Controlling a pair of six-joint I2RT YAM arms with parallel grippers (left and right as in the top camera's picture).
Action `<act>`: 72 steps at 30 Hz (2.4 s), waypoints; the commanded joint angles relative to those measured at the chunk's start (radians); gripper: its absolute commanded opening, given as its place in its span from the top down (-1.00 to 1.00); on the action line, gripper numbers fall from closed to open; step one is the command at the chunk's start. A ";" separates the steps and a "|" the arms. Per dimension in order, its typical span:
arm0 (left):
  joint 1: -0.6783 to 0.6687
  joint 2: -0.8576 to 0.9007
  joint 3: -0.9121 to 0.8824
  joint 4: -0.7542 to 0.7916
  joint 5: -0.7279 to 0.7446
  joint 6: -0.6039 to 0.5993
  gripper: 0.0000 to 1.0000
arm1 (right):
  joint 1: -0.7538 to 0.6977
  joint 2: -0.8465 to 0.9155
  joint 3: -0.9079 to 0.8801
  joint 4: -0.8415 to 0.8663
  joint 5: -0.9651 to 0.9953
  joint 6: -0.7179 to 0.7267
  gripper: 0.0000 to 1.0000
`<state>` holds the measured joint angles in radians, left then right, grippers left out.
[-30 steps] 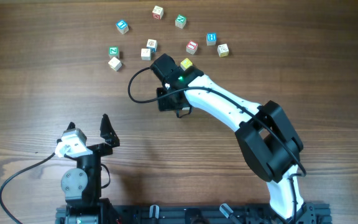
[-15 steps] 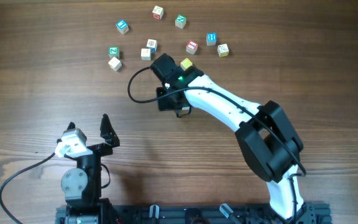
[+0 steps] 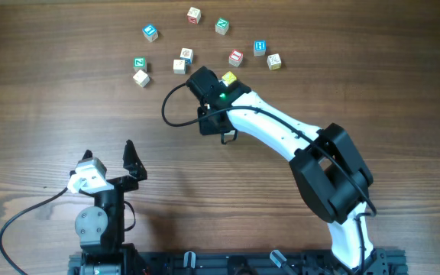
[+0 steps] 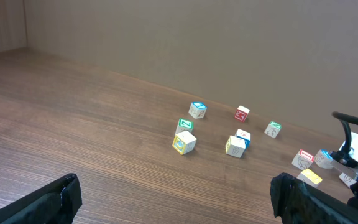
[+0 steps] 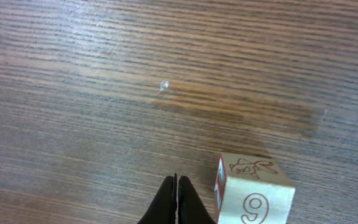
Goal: Form a horizontal line
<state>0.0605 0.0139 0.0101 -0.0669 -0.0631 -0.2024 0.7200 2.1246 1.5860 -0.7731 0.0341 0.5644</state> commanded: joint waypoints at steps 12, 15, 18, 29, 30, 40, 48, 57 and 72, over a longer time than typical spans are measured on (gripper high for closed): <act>-0.003 -0.007 -0.004 0.002 -0.014 0.016 -1.00 | -0.013 0.013 -0.008 -0.001 0.017 0.012 0.91; -0.003 -0.007 -0.005 0.002 -0.014 0.016 -1.00 | -0.013 0.013 -0.007 -0.001 0.017 0.012 0.90; -0.003 -0.007 -0.004 0.002 -0.014 0.016 -1.00 | -0.013 0.013 -0.007 -0.001 0.018 0.012 0.91; -0.003 -0.007 -0.005 0.002 -0.013 0.016 -1.00 | -0.013 0.013 -0.007 0.017 0.022 0.011 0.91; -0.003 -0.007 -0.004 0.002 -0.013 0.016 -1.00 | -0.013 0.013 -0.007 0.013 0.023 0.011 0.92; -0.003 -0.007 -0.005 0.002 -0.013 0.016 -1.00 | -0.025 0.013 -0.054 0.008 0.040 0.097 0.87; -0.003 -0.007 -0.004 0.002 -0.013 0.016 -1.00 | -0.042 0.013 -0.054 -0.001 0.036 0.097 0.91; -0.003 -0.007 -0.004 0.002 -0.013 0.016 -1.00 | -0.042 0.013 -0.054 -0.002 0.037 0.097 0.91; -0.003 -0.007 -0.004 0.002 -0.013 0.016 -1.00 | -0.057 0.013 -0.054 -0.014 0.048 0.090 0.91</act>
<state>0.0605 0.0139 0.0101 -0.0669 -0.0631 -0.2024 0.6758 2.1246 1.5394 -0.7849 0.0544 0.6506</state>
